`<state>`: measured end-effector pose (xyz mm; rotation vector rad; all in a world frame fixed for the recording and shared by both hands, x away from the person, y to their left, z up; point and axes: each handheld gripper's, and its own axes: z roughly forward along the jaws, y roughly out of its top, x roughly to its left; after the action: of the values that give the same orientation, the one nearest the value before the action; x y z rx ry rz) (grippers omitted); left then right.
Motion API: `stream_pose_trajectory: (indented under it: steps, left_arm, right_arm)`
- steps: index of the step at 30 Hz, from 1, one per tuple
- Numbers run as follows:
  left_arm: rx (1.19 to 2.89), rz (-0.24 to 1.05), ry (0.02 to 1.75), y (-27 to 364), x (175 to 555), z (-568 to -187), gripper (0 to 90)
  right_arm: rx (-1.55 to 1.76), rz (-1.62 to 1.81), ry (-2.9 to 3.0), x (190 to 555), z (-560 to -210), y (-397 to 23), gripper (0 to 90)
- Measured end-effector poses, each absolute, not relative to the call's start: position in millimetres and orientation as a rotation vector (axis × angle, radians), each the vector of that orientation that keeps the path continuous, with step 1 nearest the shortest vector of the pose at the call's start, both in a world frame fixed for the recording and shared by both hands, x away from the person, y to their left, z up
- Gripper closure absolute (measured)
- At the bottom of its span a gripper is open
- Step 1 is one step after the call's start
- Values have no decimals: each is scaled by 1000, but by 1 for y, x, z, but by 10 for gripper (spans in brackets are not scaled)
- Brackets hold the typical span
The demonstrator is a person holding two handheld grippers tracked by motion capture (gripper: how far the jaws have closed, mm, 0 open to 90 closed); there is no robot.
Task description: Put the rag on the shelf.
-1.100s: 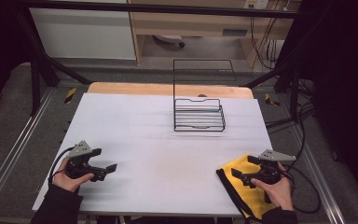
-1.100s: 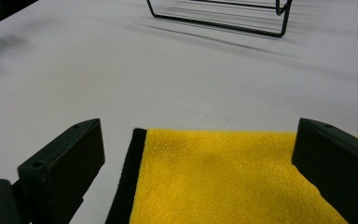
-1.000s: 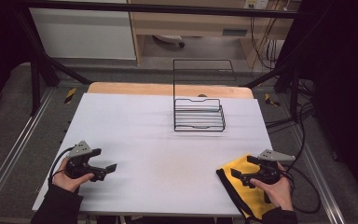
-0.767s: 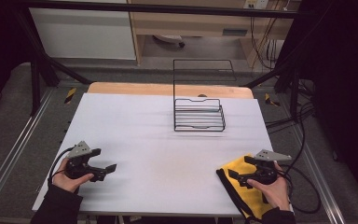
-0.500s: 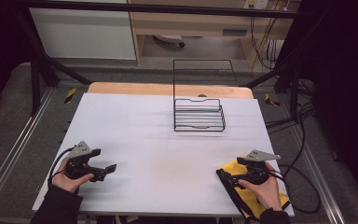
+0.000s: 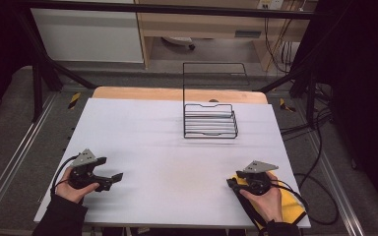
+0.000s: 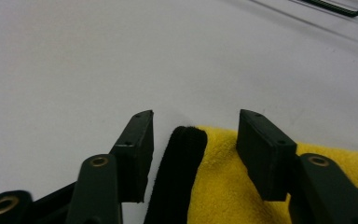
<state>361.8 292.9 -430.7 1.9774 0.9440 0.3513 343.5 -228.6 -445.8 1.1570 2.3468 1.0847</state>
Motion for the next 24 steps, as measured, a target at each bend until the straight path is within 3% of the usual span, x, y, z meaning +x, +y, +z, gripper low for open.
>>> stream_pose_trajectory:
  steps: [15, 24]
  left_arm:
    - [1989, 355, 945, 292, 362, -431, 57]
    - [1982, 357, 952, 292, 362, -431, 59]
  right_arm:
    - [1153, 981, 2349, 342, -448, -220, 761]
    - [1206, 1024, 2324, 345, -443, -222, 814]
